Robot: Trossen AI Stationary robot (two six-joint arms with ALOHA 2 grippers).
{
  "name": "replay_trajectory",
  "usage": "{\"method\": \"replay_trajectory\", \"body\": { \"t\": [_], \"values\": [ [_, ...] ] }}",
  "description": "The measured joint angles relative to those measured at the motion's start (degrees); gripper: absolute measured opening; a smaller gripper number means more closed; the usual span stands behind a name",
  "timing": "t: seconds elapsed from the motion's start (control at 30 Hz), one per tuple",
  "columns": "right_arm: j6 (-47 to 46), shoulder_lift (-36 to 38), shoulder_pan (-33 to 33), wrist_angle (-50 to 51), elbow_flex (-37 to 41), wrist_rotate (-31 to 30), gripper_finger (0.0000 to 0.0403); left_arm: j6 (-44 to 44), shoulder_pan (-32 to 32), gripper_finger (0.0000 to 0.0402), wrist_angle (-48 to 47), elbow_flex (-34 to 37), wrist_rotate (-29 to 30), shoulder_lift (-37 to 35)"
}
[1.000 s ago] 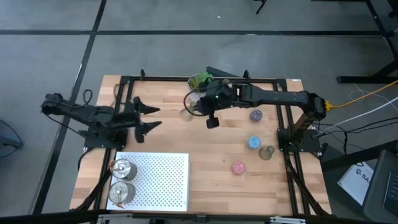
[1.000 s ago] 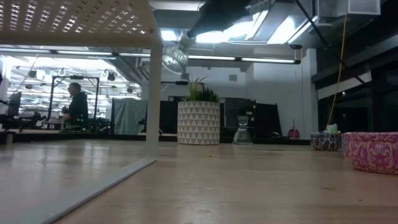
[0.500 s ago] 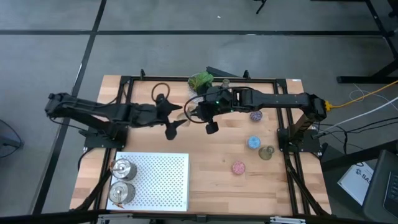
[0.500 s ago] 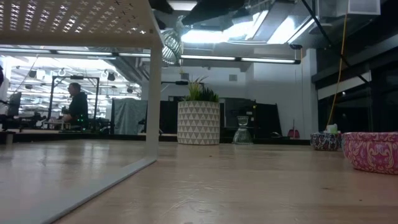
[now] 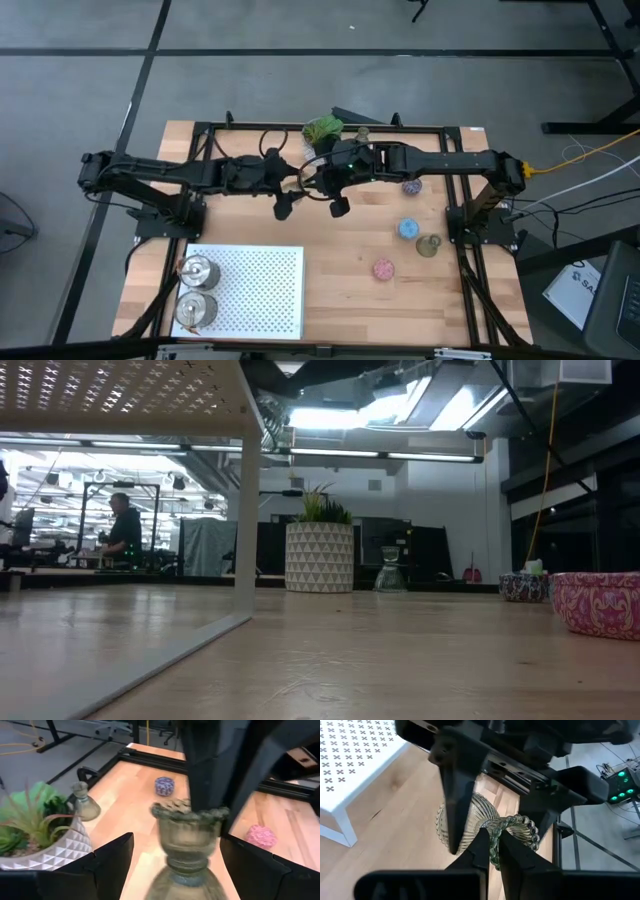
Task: Pick & Place candle stick holders
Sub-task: Put the middle transparent candle holder on the shelf
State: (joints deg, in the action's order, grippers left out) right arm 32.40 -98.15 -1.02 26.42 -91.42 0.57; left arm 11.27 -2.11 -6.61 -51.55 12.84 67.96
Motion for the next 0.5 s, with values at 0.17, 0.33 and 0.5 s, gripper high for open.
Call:
{"method": "replay_trajectory", "body": {
  "t": [0.17,0.33,0.5],
  "values": [
    [0.00,0.00,0.00,0.19,0.00,0.10,0.0022,-0.72,-0.03,0.0255,-0.01,0.00,0.51,0.00],
    [-0.02,0.00,-0.04,0.32,0.00,-0.14,0.0022,-0.50,0.02,0.0189,-0.85,-0.04,0.27,-0.04],
    [-0.04,0.00,0.00,0.62,0.00,-0.12,0.0022,0.59,-0.02,0.0122,-0.72,-0.07,-2.29,-0.31]
  ]
}}
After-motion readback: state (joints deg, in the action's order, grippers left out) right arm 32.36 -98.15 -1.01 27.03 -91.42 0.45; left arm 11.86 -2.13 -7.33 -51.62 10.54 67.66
